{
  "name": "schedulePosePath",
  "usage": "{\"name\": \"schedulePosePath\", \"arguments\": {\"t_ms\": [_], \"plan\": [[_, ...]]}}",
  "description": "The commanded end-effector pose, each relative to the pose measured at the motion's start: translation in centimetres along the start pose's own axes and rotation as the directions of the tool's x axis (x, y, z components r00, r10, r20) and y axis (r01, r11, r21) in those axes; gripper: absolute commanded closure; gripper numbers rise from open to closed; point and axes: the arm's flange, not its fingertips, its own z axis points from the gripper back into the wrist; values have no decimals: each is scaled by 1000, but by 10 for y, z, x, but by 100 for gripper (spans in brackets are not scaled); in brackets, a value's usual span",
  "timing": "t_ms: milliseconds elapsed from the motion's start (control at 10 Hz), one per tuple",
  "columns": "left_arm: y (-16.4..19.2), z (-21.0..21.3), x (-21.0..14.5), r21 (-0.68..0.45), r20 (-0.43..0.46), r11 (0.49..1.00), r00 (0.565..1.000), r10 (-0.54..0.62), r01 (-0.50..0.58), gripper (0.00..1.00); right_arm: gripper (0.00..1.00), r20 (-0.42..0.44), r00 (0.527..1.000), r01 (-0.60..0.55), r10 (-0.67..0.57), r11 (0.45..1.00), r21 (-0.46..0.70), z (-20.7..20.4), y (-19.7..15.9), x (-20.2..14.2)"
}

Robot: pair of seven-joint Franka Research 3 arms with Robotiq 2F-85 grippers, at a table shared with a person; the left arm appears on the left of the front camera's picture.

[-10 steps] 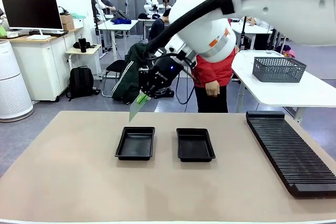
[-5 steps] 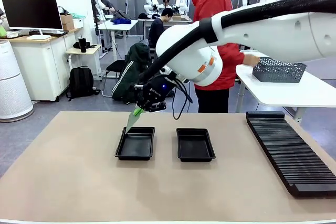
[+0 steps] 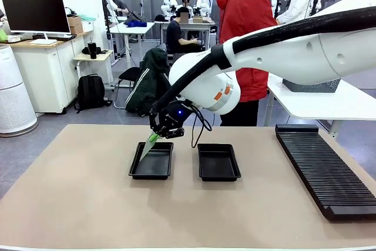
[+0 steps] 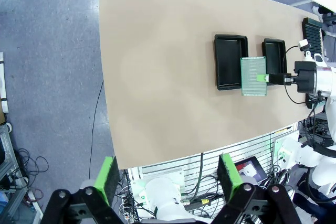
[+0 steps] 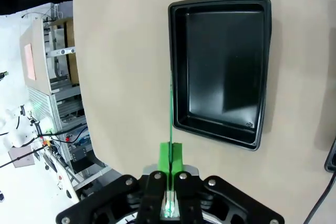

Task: Inspect and transfer BCBs to ESD trays.
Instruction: Pick up the Blank PCB from the PCB Rack and place it in the left ESD tray.

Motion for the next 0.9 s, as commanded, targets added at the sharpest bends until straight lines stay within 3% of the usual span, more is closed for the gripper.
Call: {"name": "schedulePosePath", "arguments": {"t_ms": [0,800], "plan": [[1,0,-1,2,-2,1000,1000,2,-2,0,98,31,999,37,-37,999,11,-11,-1,2],[1,0,-1,2,-2,1000,1000,2,-2,0,98,12,1000,16,-16,1000,1,-10,-6,6]]}}
